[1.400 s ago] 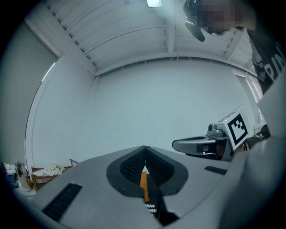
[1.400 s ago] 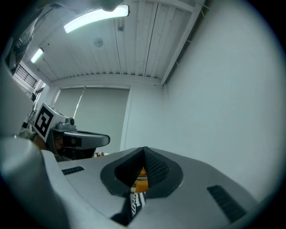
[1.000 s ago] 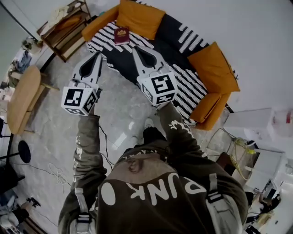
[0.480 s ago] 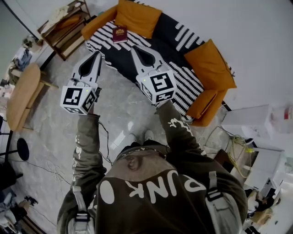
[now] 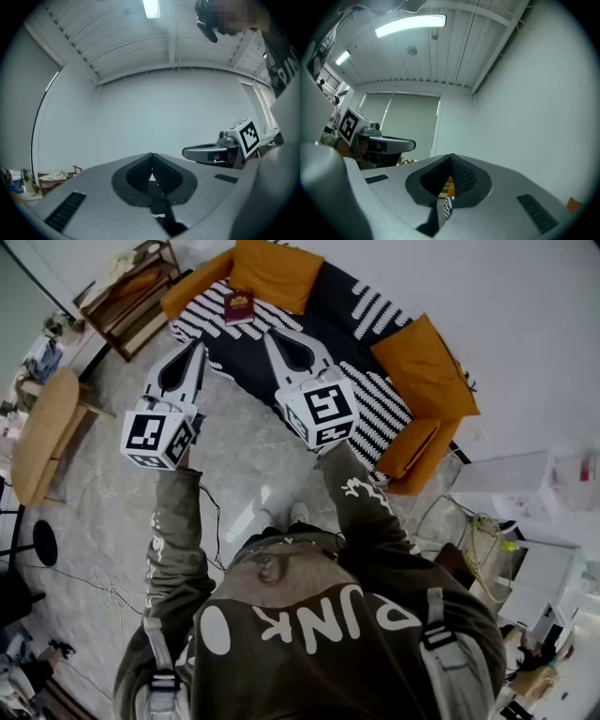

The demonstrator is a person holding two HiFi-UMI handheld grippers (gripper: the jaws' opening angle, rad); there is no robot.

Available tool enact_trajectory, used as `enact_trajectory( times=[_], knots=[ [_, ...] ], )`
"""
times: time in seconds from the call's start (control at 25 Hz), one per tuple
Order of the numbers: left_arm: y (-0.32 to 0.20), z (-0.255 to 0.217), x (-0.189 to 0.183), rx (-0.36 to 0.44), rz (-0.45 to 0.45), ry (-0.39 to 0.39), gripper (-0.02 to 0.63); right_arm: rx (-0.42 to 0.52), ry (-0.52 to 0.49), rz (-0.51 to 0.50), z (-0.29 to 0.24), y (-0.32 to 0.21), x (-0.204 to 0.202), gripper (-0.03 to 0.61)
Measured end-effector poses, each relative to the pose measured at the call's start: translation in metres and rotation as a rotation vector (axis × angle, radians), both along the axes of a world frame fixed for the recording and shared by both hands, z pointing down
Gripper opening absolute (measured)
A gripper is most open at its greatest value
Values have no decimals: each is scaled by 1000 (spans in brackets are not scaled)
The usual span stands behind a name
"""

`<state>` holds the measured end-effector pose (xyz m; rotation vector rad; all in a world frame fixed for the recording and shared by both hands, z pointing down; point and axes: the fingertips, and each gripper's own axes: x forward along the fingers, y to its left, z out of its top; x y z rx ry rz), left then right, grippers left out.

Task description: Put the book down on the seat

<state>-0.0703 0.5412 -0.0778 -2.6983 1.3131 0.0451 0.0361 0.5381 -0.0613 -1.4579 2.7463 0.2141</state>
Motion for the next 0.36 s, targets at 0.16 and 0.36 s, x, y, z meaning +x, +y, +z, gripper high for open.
enact_trajectory(
  times=[0.16,0.36],
  knots=[
    [1,0,3,2,-3,-1,3,4,3,-2,1,1,2,8],
    [3,1,8,5,-2,-2,3,6,-4,-5,4,2,7,9]
  ],
)
